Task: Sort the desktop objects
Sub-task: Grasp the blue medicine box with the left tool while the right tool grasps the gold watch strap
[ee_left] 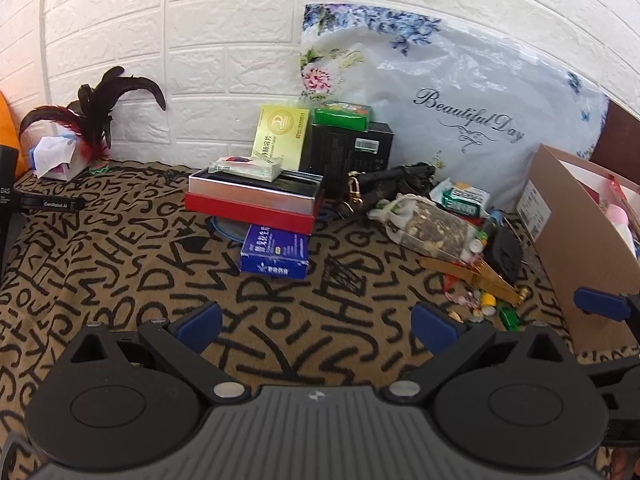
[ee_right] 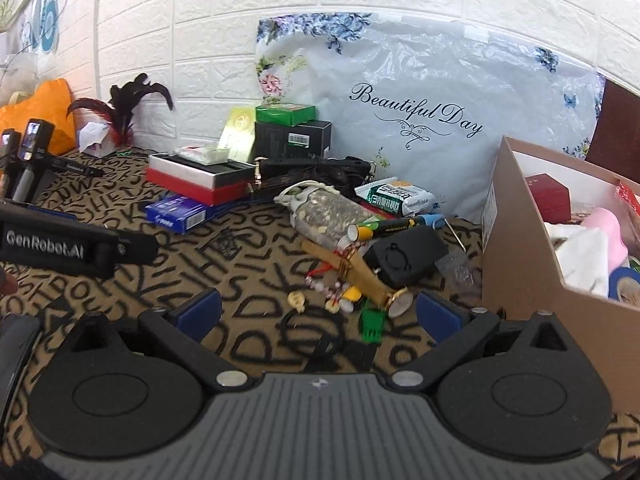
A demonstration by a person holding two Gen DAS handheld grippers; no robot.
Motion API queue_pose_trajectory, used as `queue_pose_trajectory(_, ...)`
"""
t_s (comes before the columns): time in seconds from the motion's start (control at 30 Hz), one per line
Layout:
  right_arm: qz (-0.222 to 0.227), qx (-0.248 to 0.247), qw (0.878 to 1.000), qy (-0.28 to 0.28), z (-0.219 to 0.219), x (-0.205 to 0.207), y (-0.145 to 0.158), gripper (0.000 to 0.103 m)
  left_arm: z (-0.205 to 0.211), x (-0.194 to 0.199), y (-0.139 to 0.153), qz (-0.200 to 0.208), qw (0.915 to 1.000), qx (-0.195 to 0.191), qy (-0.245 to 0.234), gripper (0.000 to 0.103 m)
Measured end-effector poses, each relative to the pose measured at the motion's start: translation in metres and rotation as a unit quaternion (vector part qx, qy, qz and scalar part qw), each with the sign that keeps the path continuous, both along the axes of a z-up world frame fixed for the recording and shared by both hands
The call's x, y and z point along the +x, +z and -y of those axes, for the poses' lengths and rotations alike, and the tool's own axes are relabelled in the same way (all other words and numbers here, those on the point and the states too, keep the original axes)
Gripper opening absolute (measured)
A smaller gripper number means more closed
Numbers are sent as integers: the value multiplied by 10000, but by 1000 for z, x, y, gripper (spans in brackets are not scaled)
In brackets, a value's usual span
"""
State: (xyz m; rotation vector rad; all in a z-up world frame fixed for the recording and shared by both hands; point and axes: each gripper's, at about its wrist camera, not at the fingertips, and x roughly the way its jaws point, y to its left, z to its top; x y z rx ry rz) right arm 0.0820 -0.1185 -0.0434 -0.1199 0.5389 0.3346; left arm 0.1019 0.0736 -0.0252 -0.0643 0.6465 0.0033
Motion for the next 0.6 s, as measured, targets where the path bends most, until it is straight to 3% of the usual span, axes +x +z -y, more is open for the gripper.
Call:
queue_pose_trajectory(0.17,-46,-62,9999,-73,-3,22,-7,99,-13,31,-8,-85,9999,-45,28,102)
queue_pose_trajectory(0.33,-209,-161,9995,-156,-4,44,-17,90,-25,59,-20,-247,9996,-130,102,102)
queue_pose_trajectory(0.6,-427,-237,9983,-322,-5,71,-31,81,-37,98,-38,-564,9978,-311,122,92)
